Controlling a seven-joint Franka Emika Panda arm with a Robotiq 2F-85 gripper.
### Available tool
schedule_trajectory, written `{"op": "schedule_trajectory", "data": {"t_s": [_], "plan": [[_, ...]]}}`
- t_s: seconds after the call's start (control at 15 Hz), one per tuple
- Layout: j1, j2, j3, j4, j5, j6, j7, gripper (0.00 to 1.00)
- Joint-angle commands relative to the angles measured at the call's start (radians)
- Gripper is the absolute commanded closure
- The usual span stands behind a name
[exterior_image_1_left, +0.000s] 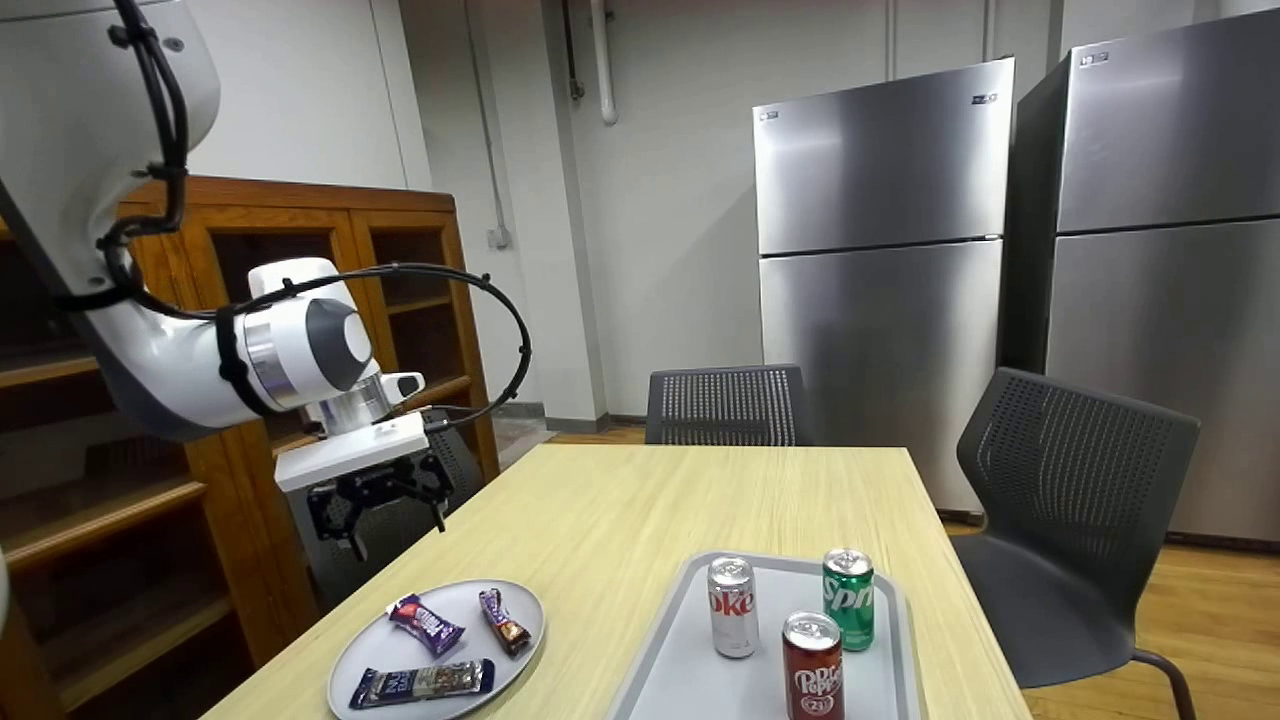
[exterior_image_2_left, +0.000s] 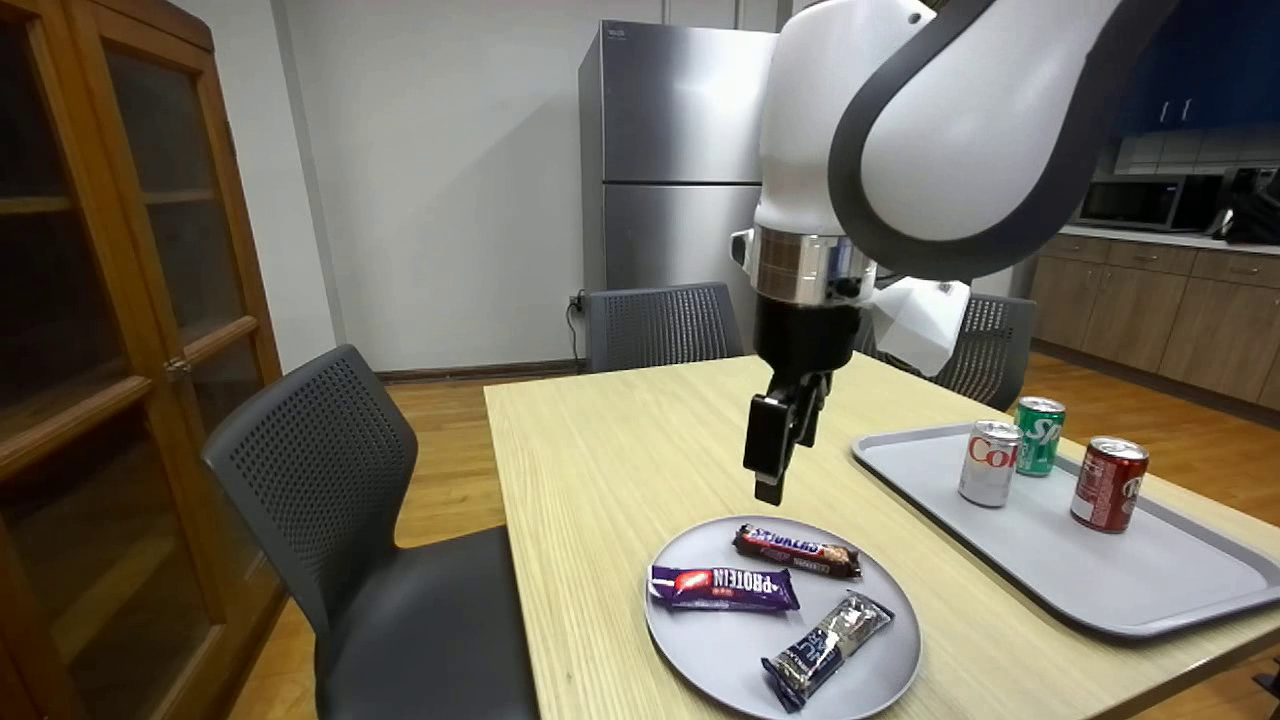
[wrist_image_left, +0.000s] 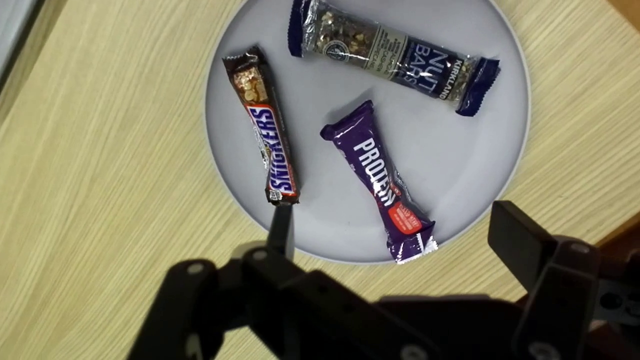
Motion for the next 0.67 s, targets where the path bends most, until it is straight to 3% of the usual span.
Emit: {"op": "schedule_trajectory", "data": {"t_s": [0.0, 0.6], "plan": [[0.025, 0.056, -0.007, 0.019, -0.099, 0.038, 0.066, 0.0], [0.096, 0.222, -0.046, 0.12, -0.274, 0.048, 0.223, 0.0]]}}
